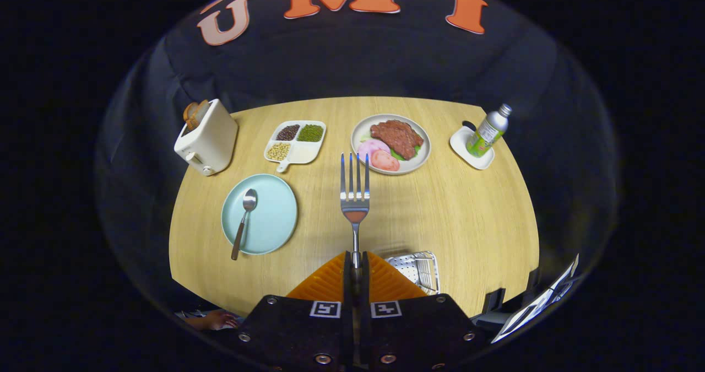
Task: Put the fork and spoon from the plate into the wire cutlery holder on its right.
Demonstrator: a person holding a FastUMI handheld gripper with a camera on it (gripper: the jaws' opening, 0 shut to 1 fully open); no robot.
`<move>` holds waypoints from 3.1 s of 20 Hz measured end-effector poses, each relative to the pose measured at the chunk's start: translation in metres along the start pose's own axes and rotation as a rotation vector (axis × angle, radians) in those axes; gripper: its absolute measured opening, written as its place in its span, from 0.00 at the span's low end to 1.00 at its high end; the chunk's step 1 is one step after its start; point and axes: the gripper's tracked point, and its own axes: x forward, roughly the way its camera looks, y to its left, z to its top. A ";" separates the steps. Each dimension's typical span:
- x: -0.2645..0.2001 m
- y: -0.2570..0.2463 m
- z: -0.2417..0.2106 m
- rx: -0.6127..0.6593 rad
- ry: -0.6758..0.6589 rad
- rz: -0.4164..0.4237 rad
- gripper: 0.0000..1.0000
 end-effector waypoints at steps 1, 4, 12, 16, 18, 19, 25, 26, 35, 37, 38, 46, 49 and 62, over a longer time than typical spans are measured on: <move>0.000 -0.012 -0.007 -0.006 0.013 -0.011 0.05; 0.003 -0.045 -0.040 -0.048 0.103 -0.045 0.05; 0.019 -0.080 -0.094 -0.188 0.306 -0.046 0.05; 0.021 -0.089 -0.107 -0.247 0.381 -0.050 0.05; 0.027 -0.089 -0.114 -0.251 0.411 -0.037 0.05; 0.031 -0.090 -0.116 -0.249 0.422 -0.038 0.05; 0.038 -0.091 -0.121 -0.227 0.453 -0.019 0.09; 0.040 -0.090 -0.115 -0.217 0.436 -0.018 0.10; 0.033 -0.065 -0.017 0.047 0.038 0.085 0.25; 0.023 -0.050 0.018 0.108 -0.119 0.132 0.31; 0.014 -0.043 0.032 0.134 -0.190 0.156 0.35; -0.055 -0.019 0.125 0.143 -0.696 0.070 0.84; -0.078 0.002 0.140 0.134 -0.811 0.059 0.86; -0.016 0.193 0.125 -0.047 -0.673 0.171 0.89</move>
